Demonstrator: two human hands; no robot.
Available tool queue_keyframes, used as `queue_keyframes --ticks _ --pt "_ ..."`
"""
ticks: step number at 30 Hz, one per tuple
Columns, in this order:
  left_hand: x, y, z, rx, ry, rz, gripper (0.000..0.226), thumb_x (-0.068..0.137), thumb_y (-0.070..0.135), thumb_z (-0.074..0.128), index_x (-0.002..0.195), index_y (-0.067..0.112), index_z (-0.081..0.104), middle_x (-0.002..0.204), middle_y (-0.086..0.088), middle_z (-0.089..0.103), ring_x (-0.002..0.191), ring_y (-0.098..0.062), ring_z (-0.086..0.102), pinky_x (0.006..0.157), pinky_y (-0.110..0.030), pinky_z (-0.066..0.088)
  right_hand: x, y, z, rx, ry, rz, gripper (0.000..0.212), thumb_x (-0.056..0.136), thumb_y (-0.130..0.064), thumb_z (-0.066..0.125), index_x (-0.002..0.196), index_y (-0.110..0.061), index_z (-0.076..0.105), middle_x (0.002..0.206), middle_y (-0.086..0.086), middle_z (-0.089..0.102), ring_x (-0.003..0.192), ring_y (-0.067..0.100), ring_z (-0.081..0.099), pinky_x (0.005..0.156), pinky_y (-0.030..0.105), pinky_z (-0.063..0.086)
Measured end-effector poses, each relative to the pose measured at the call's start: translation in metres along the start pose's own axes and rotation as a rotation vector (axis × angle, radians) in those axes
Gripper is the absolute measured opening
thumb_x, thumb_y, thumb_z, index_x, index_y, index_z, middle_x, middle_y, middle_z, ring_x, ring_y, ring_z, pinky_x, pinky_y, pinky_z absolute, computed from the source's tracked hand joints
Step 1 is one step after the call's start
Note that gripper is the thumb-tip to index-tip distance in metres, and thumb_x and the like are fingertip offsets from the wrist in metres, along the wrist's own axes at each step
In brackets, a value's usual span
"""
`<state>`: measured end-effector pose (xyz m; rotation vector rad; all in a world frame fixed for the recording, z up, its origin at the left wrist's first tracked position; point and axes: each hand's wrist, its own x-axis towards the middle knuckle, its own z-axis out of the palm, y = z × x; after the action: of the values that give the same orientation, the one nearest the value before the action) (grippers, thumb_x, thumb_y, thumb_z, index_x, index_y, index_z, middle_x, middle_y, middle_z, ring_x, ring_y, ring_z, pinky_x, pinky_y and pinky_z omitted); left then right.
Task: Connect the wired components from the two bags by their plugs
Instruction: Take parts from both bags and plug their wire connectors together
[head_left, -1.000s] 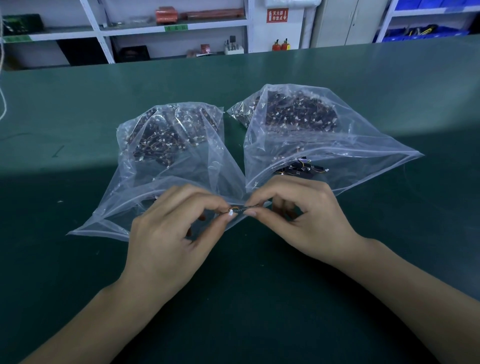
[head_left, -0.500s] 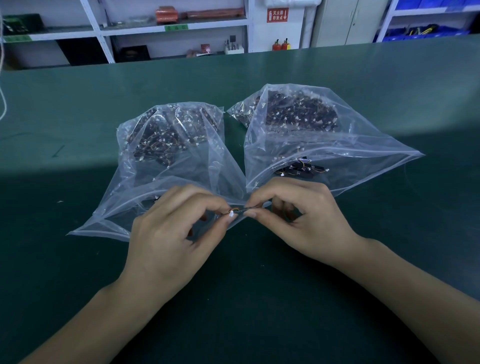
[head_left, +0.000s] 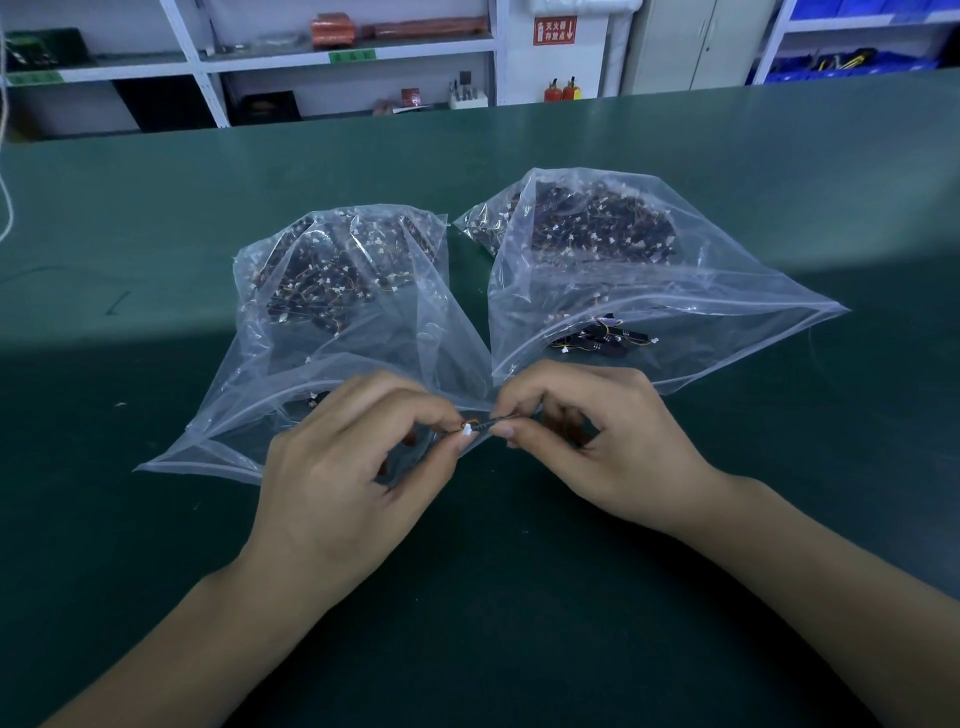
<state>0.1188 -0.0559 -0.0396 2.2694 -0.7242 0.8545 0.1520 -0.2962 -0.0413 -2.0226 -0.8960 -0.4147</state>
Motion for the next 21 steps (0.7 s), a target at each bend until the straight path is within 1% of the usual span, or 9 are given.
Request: queue_keyframes --ticks 3,5,7,9,11,14,17,19,21 --pt "0.0 0.004 0.0 -0.031 -0.013 -0.034 0.015 0.1 0.038 0.074 0.101 0.024 0.076 0.097 0.019 0.065 0.084 -0.005 0.061 0.062 -0.033 0.053 0.002 0.007 -0.006 -0.033 -0.038 0.013 0.003 0.1 -0.021 0.073 0.098 -0.02 0.071 0.078 -0.012 0.061 0.058 0.015 0.049 0.061 0.012 0.034" --pt "0.001 0.005 -0.003 -0.053 -0.027 -0.092 0.018 0.099 0.047 0.072 0.105 0.03 0.07 0.098 0.019 0.065 0.084 -0.008 0.063 0.061 -0.035 0.054 0.003 0.015 -0.013 -0.075 -0.024 0.021 0.002 0.099 -0.019 0.075 0.099 -0.019 0.073 0.077 -0.014 0.063 0.059 0.011 0.051 0.062 0.011 0.034" --pt "0.002 0.004 -0.005 -0.041 -0.058 -0.1 0.023 0.102 0.05 0.065 0.095 0.028 0.069 0.09 0.018 0.063 0.08 -0.009 0.062 0.06 -0.036 0.051 0.005 0.024 -0.022 -0.139 0.039 0.019 0.004 0.096 -0.014 0.079 0.099 -0.016 0.078 0.081 -0.023 0.064 0.064 0.0 0.055 0.063 0.008 0.036" --pt "0.001 0.002 -0.005 0.019 -0.1 -0.099 0.041 0.107 0.048 0.058 0.076 0.021 0.064 0.074 0.015 0.055 0.069 -0.01 0.055 0.057 -0.038 0.046 0.007 0.033 -0.03 -0.217 0.108 0.021 0.005 0.095 -0.015 0.08 0.1 -0.015 0.081 0.086 -0.026 0.065 0.068 -0.006 0.057 0.065 0.007 0.038" --pt "0.001 0.0 -0.005 0.065 -0.134 -0.128 0.056 0.109 0.048 0.052 0.064 0.015 0.057 0.062 0.009 0.049 0.06 -0.014 0.05 0.054 -0.041 0.044 0.007 0.041 -0.036 -0.286 0.155 0.072 0.007 0.096 -0.02 0.079 0.101 -0.018 0.083 0.087 -0.026 0.067 0.067 -0.002 0.058 0.066 0.011 0.041" --pt "0.0 -0.002 -0.007 0.125 -0.177 -0.151 0.062 0.11 0.05 0.048 0.059 0.015 0.056 0.056 0.005 0.051 0.056 -0.014 0.054 0.053 -0.04 0.047 0.005 0.05 -0.04 -0.407 0.17 0.237 0.006 0.096 -0.028 0.078 0.097 -0.03 0.083 0.086 -0.023 0.07 0.069 -0.001 0.058 0.065 0.026 0.049" --pt "0.001 -0.003 -0.009 0.167 -0.174 -0.11 0.064 0.111 0.048 0.047 0.058 0.015 0.057 0.053 0.004 0.052 0.052 -0.016 0.055 0.049 -0.04 0.046 0.003 0.056 -0.04 -0.475 0.186 0.387 0.006 0.096 -0.034 0.076 0.096 -0.037 0.081 0.083 -0.022 0.069 0.074 -0.001 0.061 0.069 0.029 0.051" --pt "0.004 -0.004 -0.012 0.223 -0.144 -0.057 0.063 0.112 0.045 0.048 0.057 0.016 0.055 0.052 0.005 0.049 0.049 -0.016 0.053 0.045 -0.039 0.044 0.003 0.058 -0.042 -0.501 0.221 0.45 0.007 0.096 -0.036 0.076 0.1 -0.038 0.081 0.08 -0.023 0.067 0.074 0.004 0.061 0.071 0.031 0.052" --pt "0.007 -0.004 -0.015 0.27 -0.118 -0.017 0.062 0.112 0.043 0.048 0.056 0.016 0.05 0.052 0.006 0.044 0.047 -0.018 0.049 0.043 -0.037 0.041 0.003 0.059 -0.043 -0.516 0.231 0.479 0.011 0.097 -0.035 0.074 0.106 -0.038 0.08 0.077 -0.023 0.064 0.074 0.008 0.06 0.07 0.031 0.048"
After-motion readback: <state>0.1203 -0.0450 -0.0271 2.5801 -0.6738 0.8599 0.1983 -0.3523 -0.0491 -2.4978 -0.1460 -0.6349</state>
